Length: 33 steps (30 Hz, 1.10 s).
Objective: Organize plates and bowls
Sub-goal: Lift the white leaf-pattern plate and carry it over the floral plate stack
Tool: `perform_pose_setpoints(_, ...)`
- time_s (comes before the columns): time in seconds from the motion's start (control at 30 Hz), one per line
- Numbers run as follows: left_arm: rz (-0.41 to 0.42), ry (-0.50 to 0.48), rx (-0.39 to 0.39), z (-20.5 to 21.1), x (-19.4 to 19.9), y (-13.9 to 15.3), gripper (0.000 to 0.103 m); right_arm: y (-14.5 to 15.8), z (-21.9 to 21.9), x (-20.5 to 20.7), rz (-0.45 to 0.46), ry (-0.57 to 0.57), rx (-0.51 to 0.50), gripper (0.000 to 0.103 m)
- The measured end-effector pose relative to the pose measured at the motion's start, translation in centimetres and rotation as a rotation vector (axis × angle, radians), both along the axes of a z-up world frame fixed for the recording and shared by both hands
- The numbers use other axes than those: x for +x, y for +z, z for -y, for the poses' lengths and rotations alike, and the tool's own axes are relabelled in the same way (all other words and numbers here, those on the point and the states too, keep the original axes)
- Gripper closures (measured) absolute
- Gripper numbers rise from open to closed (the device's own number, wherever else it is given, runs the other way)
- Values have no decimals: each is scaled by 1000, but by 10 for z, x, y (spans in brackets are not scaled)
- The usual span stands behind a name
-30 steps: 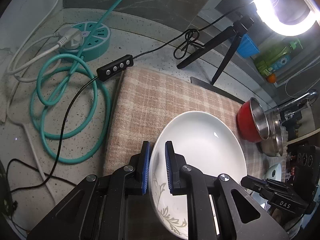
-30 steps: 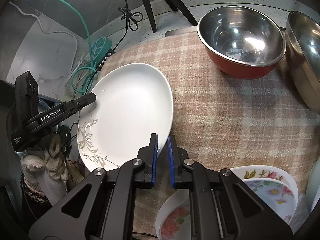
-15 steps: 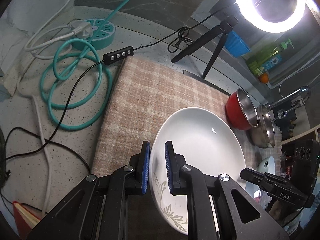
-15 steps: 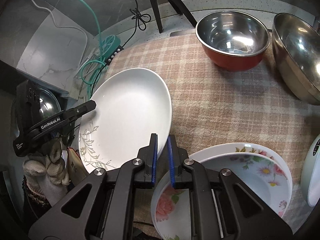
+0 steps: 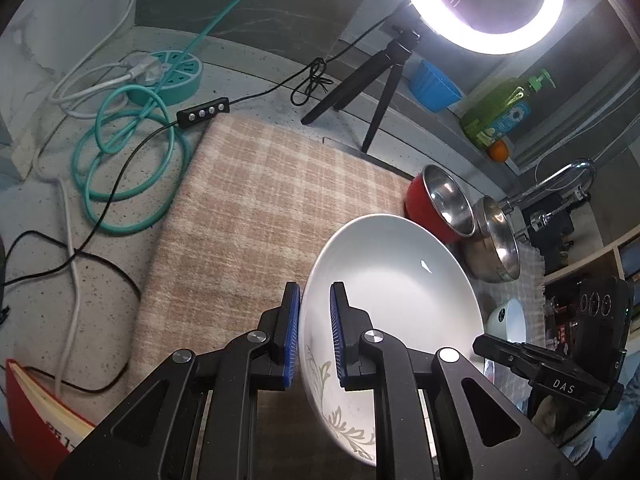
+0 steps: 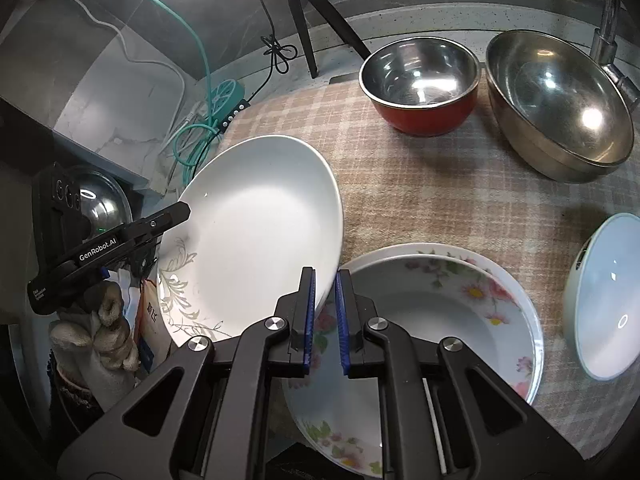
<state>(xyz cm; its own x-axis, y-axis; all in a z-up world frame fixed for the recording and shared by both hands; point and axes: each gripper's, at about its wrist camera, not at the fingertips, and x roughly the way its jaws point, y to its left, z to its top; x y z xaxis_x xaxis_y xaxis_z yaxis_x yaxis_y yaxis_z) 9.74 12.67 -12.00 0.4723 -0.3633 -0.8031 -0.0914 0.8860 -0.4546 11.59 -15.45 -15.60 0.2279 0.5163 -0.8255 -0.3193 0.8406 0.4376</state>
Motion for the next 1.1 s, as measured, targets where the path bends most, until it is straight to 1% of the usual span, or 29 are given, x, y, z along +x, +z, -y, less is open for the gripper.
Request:
perform_pose_setpoints(0.2,9,-12,-12,25,-11,4,90,2,23,-4,3,-8,-11,93)
perform_pose_setpoints(0.43,16,7,-15,50,-24,5,90,4,48,-3,9,0,-19,93)
perform_pose_setpoints(0.7,1,29,-18,79,-42,3,90,-3,78,-6,-7,29,-34,93)
perform_pose_setpoints(1.1,-40,-4,-3,118,-67,1,90,-14,108,-12,-38,51,-60,93)
